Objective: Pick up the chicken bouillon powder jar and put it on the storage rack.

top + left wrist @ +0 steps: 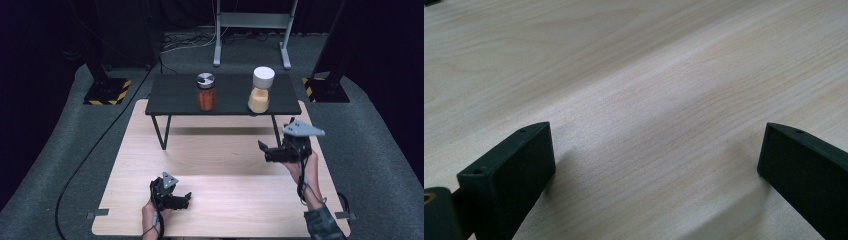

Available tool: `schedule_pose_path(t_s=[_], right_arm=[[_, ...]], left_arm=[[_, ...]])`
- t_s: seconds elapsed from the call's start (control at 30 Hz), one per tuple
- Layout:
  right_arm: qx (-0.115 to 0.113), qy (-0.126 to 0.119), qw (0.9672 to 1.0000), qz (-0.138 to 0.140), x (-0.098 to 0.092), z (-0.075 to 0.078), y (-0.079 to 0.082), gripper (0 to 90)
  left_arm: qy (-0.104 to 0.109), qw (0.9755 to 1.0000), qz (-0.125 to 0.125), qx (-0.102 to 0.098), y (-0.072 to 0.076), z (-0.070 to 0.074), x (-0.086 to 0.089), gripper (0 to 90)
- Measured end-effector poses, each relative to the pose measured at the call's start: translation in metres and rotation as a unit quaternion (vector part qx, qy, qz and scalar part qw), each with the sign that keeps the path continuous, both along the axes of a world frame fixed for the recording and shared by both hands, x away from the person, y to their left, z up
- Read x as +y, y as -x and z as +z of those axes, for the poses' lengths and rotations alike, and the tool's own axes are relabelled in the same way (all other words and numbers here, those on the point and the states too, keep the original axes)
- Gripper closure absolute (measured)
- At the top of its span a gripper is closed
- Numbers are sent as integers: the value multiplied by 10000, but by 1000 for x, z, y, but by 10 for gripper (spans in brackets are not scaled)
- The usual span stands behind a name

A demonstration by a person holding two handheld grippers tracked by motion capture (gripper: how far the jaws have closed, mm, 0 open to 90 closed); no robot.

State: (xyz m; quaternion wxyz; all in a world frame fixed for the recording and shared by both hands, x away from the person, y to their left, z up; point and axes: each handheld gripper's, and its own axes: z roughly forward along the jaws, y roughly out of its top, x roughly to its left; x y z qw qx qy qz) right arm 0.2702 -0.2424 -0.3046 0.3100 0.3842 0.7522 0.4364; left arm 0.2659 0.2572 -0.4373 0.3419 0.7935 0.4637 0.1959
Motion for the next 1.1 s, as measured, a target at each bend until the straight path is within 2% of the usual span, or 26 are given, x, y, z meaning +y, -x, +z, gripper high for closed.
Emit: schedule_pose_path(t_s=[0.1,0.2,0.3,0.4,0.57,0.87,1.1], right_arm=[[286,87,9995,-42,-7,-37,12,0],[422,318,9981,-311,-6,-79,25,0],[760,407,9953,-450,-8,-106,26,0],[842,357,9943,-556,-13,-123,33,0],[815,465,9933,-680,-13,-137,42,0],[980,426,9923,-622,-16,-136,37,0],[893,286,9931,-709,-19,-138,41,0]], left_arm=[[-1,10000,-1,0,0,0,0,16],[-2,10000,-2,1,0,0,0,16],[-1,10000,0,1,0,0,0,16],[-3,10000,-1,1,0,0,0,16],[-3,10000,-2,0,0,0,0,16],[-4,10000,-2,0,0,0,0,16],[-17,10000,-8,4,0,0,0,16]])
